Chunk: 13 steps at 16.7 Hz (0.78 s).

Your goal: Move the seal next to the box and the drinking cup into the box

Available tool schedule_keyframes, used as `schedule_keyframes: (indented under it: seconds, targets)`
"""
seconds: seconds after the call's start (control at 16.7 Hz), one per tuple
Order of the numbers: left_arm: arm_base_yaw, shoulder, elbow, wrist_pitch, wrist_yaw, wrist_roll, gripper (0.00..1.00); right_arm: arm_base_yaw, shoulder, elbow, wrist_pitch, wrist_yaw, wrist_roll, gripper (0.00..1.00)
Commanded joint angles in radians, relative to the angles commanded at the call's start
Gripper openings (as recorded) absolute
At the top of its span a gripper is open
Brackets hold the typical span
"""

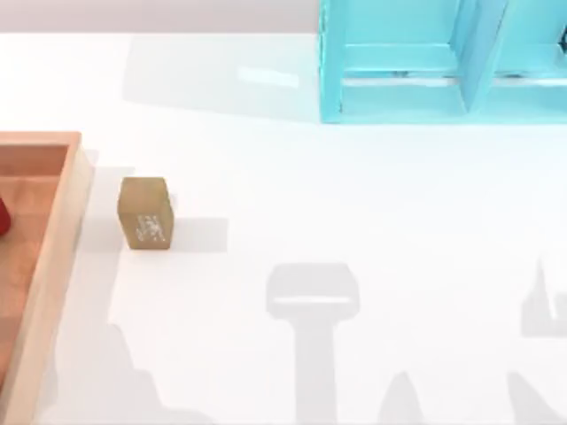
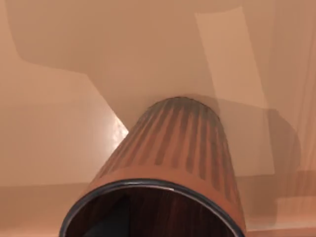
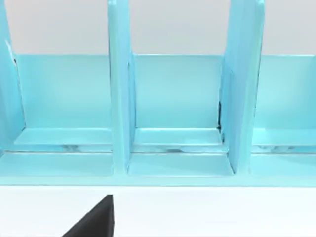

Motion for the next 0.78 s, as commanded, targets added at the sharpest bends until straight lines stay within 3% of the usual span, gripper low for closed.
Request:
schedule_keyframes:
  seconds: [0.42,0.78]
  targets:
    - [-0.006,0.003,0.014,-0.001,-0.006,-0.005,1.0,0.0,0.0,0.0,0.0,0.0,0.0,1.0]
    - [-0.006,-0.009,0.24,-0.075,-0.067,-0.028,1.0,0.0,0.0,0.0,0.0,0.0,0.0,1.0]
